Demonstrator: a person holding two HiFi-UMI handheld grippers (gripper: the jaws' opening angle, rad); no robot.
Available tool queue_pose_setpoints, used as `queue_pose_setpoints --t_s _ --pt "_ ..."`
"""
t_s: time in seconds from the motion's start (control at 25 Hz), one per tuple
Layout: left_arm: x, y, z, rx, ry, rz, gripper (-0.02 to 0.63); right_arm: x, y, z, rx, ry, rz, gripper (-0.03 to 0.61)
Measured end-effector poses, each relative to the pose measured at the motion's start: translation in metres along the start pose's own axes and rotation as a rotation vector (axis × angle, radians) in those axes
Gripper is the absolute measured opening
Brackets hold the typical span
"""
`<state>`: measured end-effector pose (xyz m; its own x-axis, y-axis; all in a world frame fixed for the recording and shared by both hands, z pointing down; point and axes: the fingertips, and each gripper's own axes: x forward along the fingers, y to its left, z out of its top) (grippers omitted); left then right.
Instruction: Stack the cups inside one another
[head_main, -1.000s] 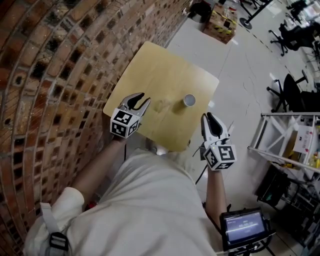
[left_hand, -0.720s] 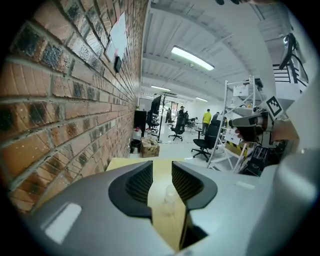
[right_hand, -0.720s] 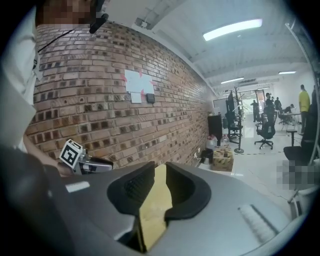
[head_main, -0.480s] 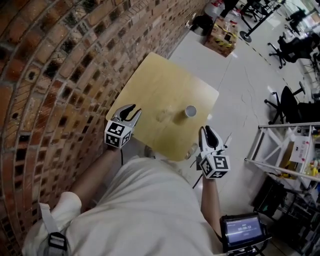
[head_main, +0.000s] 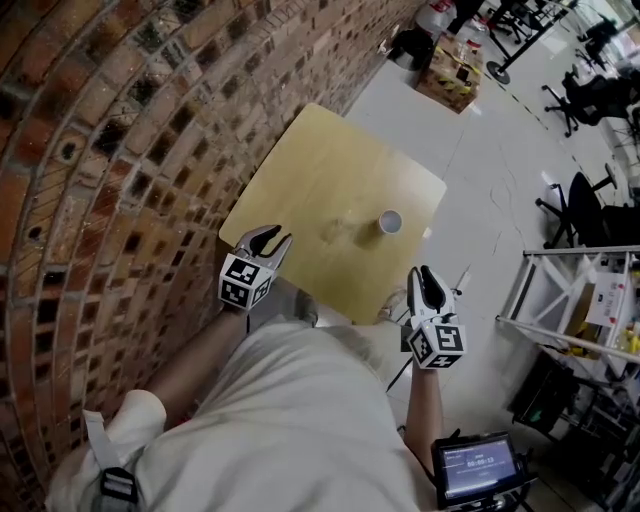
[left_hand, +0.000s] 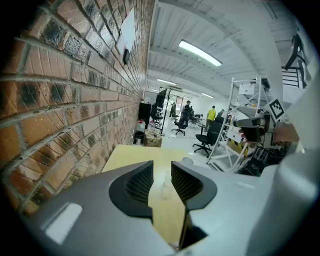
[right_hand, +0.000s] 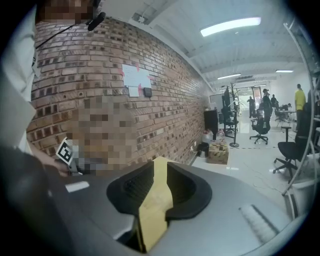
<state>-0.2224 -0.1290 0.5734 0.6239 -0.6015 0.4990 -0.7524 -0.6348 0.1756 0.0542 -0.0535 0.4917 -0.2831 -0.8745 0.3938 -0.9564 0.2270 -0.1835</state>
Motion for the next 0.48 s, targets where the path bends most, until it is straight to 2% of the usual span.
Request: queue_pose_setpoints --t_s 0.2,0.32,0.48 --pt "0.006 0.000 -0.006 0.009 0.032 -0.016 0.130 -0.012 -0.005 -0.011 0.030 0.003 -0.026 0.075" --pt "0.019 -0.001 -0.003 0.046 0.049 -0.029 0.130 -0.015 -0.012 -0.013 0.041 -0.003 -0.032 0.078" --pt "0.030 -0.022 -0.002 0.072 0.064 -0.068 0.130 -0.019 -0.028 -0.021 0.059 -0.003 -0.050 0.086"
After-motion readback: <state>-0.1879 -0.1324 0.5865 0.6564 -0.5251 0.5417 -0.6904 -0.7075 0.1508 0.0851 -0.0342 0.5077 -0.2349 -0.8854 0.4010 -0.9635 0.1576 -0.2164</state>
